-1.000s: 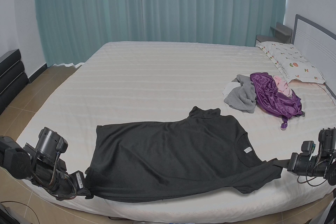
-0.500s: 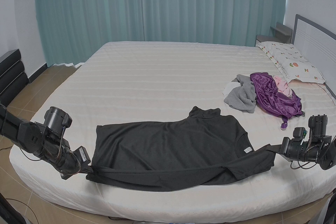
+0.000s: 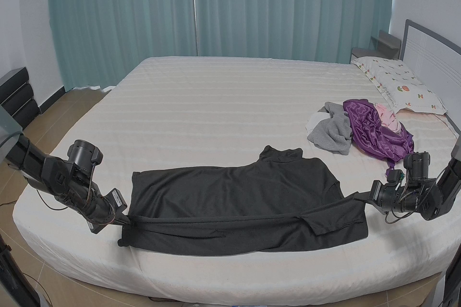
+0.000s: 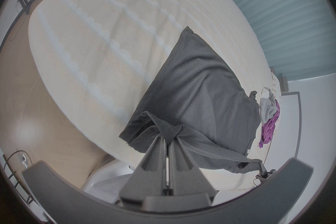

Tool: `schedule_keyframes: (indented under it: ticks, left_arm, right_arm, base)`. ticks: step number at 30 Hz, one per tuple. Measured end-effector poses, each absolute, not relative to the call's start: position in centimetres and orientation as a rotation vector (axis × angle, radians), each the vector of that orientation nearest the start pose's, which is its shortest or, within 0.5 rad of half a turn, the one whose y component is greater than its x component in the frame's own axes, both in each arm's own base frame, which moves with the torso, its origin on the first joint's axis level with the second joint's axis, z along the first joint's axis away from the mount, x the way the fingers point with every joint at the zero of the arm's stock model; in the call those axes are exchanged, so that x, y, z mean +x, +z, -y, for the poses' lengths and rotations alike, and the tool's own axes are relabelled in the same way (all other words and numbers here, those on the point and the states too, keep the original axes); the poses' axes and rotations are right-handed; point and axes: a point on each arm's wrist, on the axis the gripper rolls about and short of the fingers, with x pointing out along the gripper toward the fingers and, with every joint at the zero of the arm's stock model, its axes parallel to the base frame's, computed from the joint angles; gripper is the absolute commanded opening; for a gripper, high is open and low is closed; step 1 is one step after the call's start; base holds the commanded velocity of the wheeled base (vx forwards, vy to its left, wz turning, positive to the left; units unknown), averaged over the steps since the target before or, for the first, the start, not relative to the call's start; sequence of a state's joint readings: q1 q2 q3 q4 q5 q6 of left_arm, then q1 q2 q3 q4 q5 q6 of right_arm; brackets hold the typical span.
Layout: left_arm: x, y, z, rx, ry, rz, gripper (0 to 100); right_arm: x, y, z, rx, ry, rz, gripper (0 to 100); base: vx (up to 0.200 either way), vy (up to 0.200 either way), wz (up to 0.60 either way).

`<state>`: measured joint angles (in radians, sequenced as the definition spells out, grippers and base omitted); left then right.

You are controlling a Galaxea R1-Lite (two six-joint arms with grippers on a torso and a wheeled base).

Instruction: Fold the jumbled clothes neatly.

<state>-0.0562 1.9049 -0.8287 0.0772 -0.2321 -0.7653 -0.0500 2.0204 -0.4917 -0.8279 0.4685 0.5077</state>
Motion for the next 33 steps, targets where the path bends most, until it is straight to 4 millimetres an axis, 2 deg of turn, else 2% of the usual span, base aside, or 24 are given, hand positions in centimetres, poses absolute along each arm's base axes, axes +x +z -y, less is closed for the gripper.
schedule_keyframes:
  ticks: [14, 15, 16, 20, 25, 33]
  left_arm:
    - [32.6, 4.8, 2.3, -0.786, 0.221, -1.209, 0]
    - [32.8, 4.6, 2.3, -0.788, 0.223, -1.210, 100]
    - [33.0, 4.5, 2.3, -0.788, 0.224, -1.210, 100]
    - [33.6, 4.0, 2.3, -0.791, 0.221, -1.206, 100]
    - [33.7, 3.5, 2.3, -0.796, 0.221, -1.217, 100]
    - [32.4, 4.6, 1.9, -0.849, 0.184, -1.206, 100]
  right_arm:
    - [31.7, 0.4, 0.0, 0.655, 0.178, -0.819, 0]
    - [31.9, 0.2, -0.1, 0.660, 0.175, -0.825, 0]
    - [32.0, 0.0, -0.1, 0.666, 0.171, -0.830, 100]
    - [32.6, -0.6, -0.5, 0.688, 0.169, -0.835, 100]
    - [32.4, -0.4, -0.7, 0.723, 0.172, -0.799, 100]
    - [29.9, 0.9, -1.8, 0.776, 0.215, -0.723, 100]
  base:
    - [0.000, 0.000, 0.00]
    - [0.000, 0.000, 0.00]
    - [0.000, 0.000, 0.00]
    - [0.000, 0.000, 0.00]
    - [0.000, 0.000, 0.00]
    - [0.000, 0.000, 0.00]
